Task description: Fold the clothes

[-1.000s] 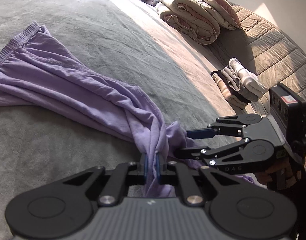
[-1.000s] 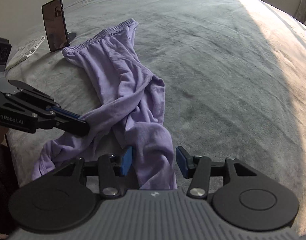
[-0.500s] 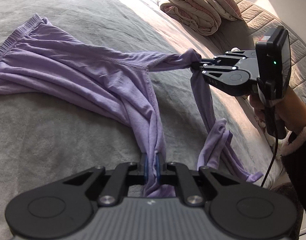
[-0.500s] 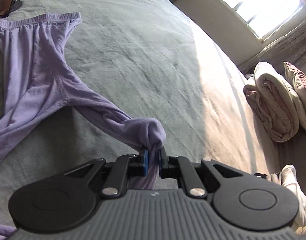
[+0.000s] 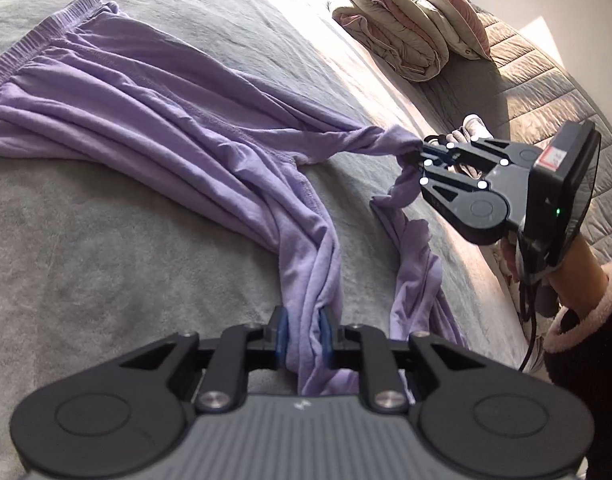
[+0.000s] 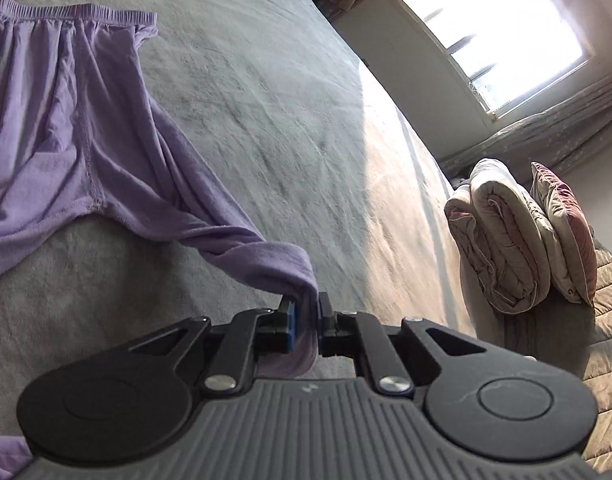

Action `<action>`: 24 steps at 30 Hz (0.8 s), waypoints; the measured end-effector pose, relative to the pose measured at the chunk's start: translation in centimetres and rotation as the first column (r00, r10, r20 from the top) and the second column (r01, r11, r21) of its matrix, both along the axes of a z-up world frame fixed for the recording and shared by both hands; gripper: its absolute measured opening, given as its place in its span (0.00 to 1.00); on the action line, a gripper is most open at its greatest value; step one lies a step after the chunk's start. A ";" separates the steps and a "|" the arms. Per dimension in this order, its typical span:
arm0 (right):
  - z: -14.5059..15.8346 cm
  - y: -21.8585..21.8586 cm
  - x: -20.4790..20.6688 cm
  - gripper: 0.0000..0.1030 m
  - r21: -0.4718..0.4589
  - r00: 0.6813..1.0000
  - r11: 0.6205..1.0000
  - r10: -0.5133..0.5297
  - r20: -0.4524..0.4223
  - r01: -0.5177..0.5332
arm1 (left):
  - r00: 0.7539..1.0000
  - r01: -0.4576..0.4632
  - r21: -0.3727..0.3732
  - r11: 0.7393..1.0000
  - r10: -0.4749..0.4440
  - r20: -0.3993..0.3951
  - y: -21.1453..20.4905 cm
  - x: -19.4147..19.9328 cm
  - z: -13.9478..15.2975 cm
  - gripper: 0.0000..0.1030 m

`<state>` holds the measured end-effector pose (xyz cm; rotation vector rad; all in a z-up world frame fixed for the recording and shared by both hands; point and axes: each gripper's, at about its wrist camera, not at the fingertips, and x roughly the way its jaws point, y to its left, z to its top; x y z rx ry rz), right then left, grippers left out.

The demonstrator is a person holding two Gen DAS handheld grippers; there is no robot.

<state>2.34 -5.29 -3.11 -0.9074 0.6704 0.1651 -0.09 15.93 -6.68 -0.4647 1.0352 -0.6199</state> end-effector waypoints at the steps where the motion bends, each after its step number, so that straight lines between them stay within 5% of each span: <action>1: -0.3 -0.4 0.0 0.09 0.014 0.999 1.000 0.006 -0.039 -0.005 | 1.000 -0.008 -0.004 1.000 0.008 0.003 0.0 0.3 0.1 0.24; 4: -0.6 -1.5 0.1 0.18 0.094 0.989 0.996 0.023 -0.146 -0.009 | 0.999 -0.046 0.011 0.999 0.046 0.028 -0.1 0.9 0.6 0.37; 6: -0.1 -2.1 0.2 0.37 0.147 0.983 0.989 0.028 -0.182 -0.001 | 0.997 -0.068 0.026 0.997 0.067 0.042 -0.1 1.4 0.9 0.43; 8: 0.9 -2.7 0.6 0.45 0.209 0.976 0.978 0.043 -0.213 0.002 | 0.994 -0.091 0.047 0.995 0.088 0.056 0.0 2.1 1.1 0.46; 17: 5.1 -3.5 1.6 0.45 0.525 0.948 0.851 0.185 -0.258 -0.023 | 0.972 -0.230 0.007 0.973 0.230 0.049 1.9 3.9 0.7 0.46; 24: 3.2 -1.0 8.0 0.38 0.685 0.941 0.728 0.223 -0.255 0.013 | 0.941 -0.310 0.007 0.951 0.306 0.145 2.2 4.6 1.4 0.45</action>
